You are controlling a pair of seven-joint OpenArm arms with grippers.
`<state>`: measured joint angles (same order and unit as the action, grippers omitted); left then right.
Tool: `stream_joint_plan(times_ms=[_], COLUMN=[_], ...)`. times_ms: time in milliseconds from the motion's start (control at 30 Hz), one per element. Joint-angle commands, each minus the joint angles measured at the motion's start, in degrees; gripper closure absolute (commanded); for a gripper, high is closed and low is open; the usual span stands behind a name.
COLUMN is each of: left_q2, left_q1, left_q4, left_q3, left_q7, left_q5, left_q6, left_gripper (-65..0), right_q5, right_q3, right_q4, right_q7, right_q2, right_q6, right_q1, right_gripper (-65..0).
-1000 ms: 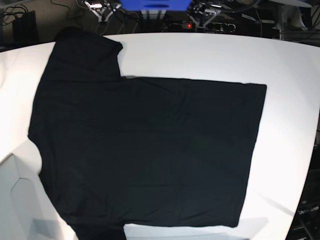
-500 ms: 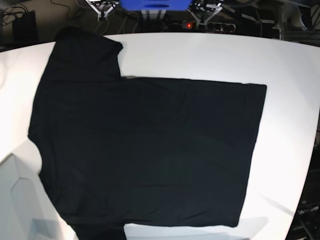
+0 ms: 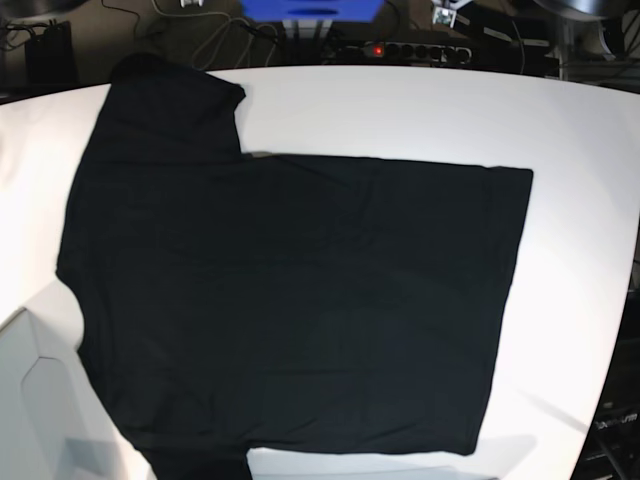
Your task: Fold the T-shirt properly
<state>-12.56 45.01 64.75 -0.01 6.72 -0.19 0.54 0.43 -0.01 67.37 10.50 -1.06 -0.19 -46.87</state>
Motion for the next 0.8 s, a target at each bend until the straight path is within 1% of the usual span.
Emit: stream_joint_plan(times_ms=[0,133,233,300,367,433,500,633,700,767], left_q2=[-0.85,-3.58,-5.25,-5.86,-6.92,-8.67,-9.64,-8.85,-7.79,-6.65], left_q1=[2.85,9.45,13.84,15.95,17.45,18.06,18.24,17.89,17.71,16.30], left_q4=[4.39,16.61,24.79,29.45,33.49,37.01,39.64,43.60,44.92,46.33], left_q3=[-0.03,-0.12,-3.20,-6.45,-8.74,-9.62,-10.41,-14.45,-16.56,-18.23], left_q7=[-0.79,-0.79,-0.79,-0.70,-0.70,-0.61,-0.61,-0.61,-0.61,-0.61], left_q5=[0.05,-0.65,-5.66,-9.97,-12.34,-13.13,-13.22,-13.40,-13.40,-13.66], left_q6=[-0.23,0.04,-0.23,-0.32,-0.32,-0.40,-0.40,-0.40,-0.40,-0.40], left_gripper=[0.0,0.0,0.0,0.0,0.0,0.0,0.0,-0.5,-6.1,-16.0], right_q5=[0.32,0.32,0.32,0.32,0.32,0.32,0.32,0.32,0.32,0.32], right_q3=[0.14,0.14,0.14,0.23,0.58,0.67,0.67,1.99,2.25,2.25], right_q4=[4.05,15.31,23.22,29.11,34.65,40.10,44.58,49.15,49.51,49.51], right_q7=[-0.70,-0.70,-0.70,-0.70,-0.70,-0.70,-0.70,-0.70,-0.79,-0.70], right_q2=[-0.21,-0.74,-2.15,-2.76,-4.08,-4.52,-4.70,-4.52,-4.43,-4.35], right_q6=[0.41,0.41,0.41,0.41,0.41,0.41,0.41,0.41,0.41,0.41], right_q1=[-2.84,-10.40,-15.68,-18.93,-21.74,-23.94,-25.17,-24.73,-22.53,-20.69], right_gripper=[0.0,0.0,0.0,0.0,0.0,0.0,0.0,0.0,0.0,0.0])
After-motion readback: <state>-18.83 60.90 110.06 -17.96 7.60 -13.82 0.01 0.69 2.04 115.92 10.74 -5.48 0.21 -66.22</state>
